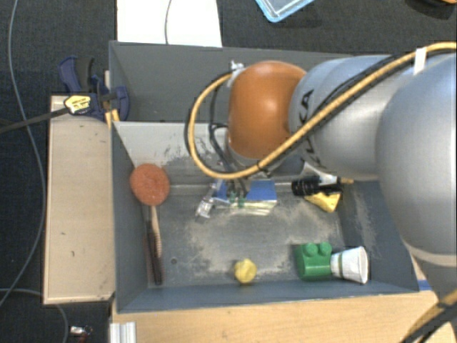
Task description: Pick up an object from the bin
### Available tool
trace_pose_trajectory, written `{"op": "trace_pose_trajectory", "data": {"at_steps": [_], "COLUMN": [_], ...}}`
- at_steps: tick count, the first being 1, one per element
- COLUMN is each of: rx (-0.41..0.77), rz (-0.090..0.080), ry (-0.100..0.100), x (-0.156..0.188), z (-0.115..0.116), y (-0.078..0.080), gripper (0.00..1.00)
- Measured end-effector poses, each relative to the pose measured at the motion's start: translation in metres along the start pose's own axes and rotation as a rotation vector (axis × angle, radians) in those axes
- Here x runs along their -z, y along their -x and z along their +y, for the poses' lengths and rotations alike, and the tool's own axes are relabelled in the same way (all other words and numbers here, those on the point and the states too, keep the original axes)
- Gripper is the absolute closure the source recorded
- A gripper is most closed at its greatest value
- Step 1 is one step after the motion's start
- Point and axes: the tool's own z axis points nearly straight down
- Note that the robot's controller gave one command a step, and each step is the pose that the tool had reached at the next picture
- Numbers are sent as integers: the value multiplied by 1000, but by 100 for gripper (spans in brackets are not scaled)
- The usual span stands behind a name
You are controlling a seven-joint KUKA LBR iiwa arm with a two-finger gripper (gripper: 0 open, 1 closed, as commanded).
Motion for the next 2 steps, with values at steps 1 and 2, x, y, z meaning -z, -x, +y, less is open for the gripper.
{"op": "trace_pose_trajectory", "data": {"at_steps": [1,2], "rx": [-3,-20], "rz": [4,-4], "ry": [-4,2], "x": [-8,-9], "z": [-10,-35], "y": [1,29], "gripper": [0,0]}}
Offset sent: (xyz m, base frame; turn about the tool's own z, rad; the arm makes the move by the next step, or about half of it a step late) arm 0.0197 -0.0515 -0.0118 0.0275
